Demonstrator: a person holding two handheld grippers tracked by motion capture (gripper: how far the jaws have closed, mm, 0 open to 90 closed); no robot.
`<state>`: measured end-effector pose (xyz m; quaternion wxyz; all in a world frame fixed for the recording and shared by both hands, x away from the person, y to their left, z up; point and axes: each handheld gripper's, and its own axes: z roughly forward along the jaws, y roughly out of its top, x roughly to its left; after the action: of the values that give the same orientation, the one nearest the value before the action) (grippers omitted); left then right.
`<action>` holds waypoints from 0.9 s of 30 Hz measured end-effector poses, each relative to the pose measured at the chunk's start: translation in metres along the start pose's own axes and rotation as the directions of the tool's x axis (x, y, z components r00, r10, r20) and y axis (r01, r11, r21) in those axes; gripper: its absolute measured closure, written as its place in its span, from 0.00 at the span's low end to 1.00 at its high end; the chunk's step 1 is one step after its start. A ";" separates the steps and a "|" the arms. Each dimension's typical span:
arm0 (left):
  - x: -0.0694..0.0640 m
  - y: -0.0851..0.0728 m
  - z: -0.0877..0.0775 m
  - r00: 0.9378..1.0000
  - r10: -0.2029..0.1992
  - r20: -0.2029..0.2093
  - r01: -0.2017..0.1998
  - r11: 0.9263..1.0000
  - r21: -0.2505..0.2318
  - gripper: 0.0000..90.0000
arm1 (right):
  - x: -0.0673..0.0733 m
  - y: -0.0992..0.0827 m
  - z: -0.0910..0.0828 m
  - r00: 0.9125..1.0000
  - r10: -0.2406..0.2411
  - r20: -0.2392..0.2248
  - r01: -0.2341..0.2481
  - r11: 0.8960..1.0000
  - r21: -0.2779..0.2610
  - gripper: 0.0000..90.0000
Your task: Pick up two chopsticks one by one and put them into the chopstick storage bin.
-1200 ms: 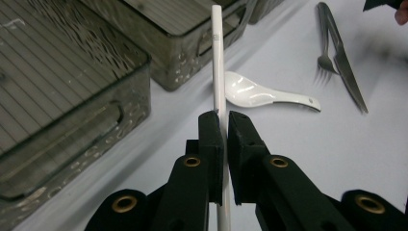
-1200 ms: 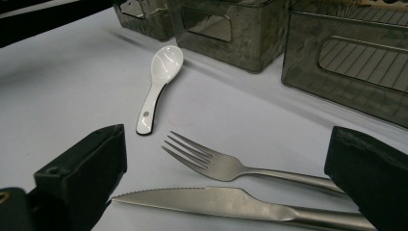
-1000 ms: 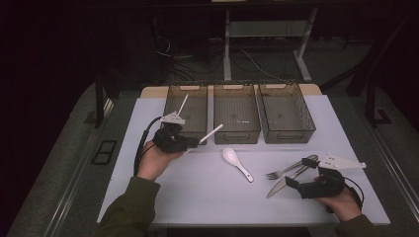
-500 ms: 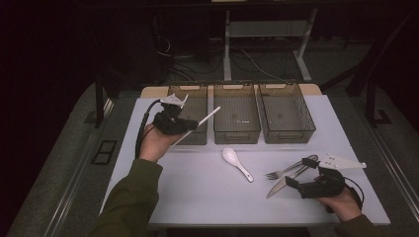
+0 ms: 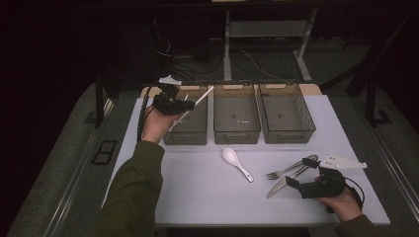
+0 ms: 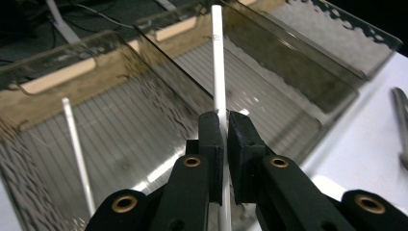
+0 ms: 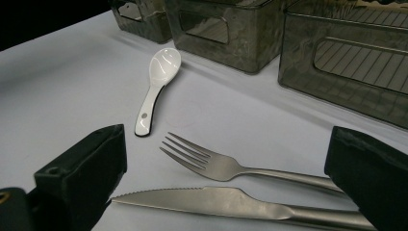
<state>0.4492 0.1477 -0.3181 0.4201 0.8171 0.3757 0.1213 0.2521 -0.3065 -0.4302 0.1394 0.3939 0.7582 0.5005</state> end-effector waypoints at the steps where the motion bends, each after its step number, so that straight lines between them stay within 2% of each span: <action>1: 0.003 0.001 0.002 1.000 -0.002 -0.004 0.002 1.000 -0.003 0.93 | 0.000 0.000 0.000 1.000 0.000 0.000 0.000 1.000 0.000 0.01; 6: 0.016 0.004 0.013 1.000 -0.005 -0.024 0.005 1.000 -0.010 0.93 | 0.000 0.000 0.000 1.000 -0.002 -0.002 0.002 1.000 0.002 0.01; 8: 0.021 0.004 0.018 0.999 -0.026 -0.035 0.025 0.999 -0.020 0.93 | 0.000 0.000 0.000 1.000 -0.001 -0.003 0.001 1.000 0.002 0.01; 12: 0.033 0.004 0.027 0.998 -0.039 -0.048 0.038 0.999 -0.033 0.93 | 0.000 0.000 0.000 1.000 0.000 -0.004 0.000 1.000 0.003 0.01; 13: 0.034 0.003 0.029 0.997 -0.057 -0.050 0.055 0.998 -0.038 0.93 | 0.000 0.000 0.000 1.000 0.000 -0.005 0.000 1.000 0.003 0.01; 16: 0.039 0.001 0.036 0.996 -0.053 -0.067 0.051 0.998 -0.032 0.93 | 0.000 0.000 0.000 1.000 0.004 -0.005 -0.004 1.000 0.006 0.01; 18: 0.041 0.000 0.039 0.995 -0.066 -0.070 0.063 0.997 -0.045 0.93 | 0.000 0.000 0.000 1.000 0.003 -0.008 -0.003 1.000 0.005 0.01; 27: 0.050 -0.007 0.045 0.993 -0.065 -0.097 0.062 0.998 -0.035 0.93 | 0.000 0.000 0.000 1.000 0.001 -0.011 -0.001 1.000 0.002 0.01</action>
<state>0.5037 0.1593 -0.3569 0.4177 0.7911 0.4195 0.1539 0.2520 -0.3062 -0.4303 0.1345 0.3915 0.7595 0.5018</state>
